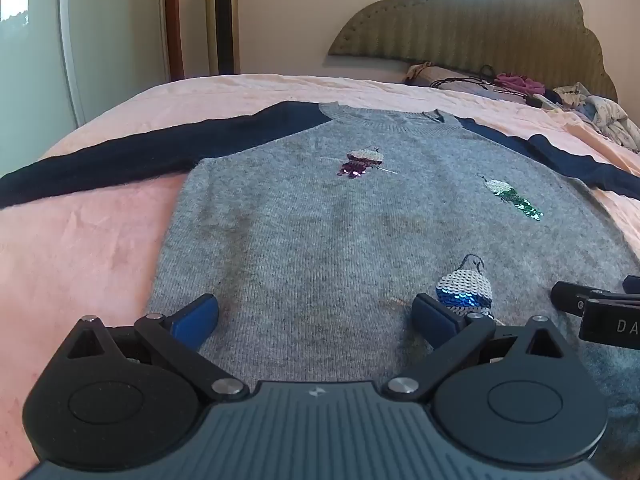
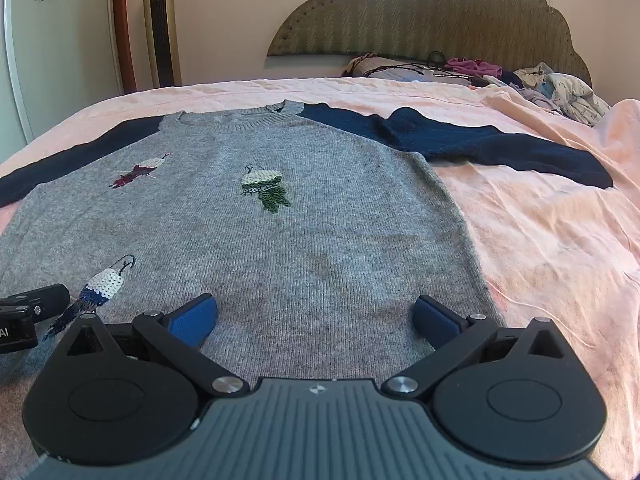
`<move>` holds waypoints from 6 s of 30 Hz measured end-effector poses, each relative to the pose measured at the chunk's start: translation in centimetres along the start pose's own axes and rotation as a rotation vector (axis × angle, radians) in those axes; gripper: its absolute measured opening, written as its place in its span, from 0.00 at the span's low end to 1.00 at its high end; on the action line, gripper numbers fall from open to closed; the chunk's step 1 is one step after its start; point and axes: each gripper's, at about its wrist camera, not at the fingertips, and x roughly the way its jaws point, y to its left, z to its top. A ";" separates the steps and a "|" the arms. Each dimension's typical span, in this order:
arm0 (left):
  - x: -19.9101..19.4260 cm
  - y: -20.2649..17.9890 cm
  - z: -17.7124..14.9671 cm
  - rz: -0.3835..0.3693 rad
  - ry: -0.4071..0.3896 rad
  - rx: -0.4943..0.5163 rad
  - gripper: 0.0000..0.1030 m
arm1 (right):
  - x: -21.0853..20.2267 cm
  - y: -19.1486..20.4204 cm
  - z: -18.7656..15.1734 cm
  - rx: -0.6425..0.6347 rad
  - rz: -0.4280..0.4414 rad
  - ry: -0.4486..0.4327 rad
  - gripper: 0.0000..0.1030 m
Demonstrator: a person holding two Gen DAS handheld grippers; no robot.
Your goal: Fold small clothes
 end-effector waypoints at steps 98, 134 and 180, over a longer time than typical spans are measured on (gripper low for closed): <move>0.2 -0.2 -0.1 0.021 0.002 0.015 1.00 | 0.0 -0.1 0.0 -0.002 0.001 0.001 1.00; 0.1 0.1 0.0 -0.002 -0.005 -0.017 1.00 | 7.3 -29.9 13.2 0.725 0.182 -0.201 0.13; 9.9 0.3 12.4 0.077 0.135 -0.022 0.13 | 5.4 -9.3 4.5 0.363 0.532 -0.085 0.87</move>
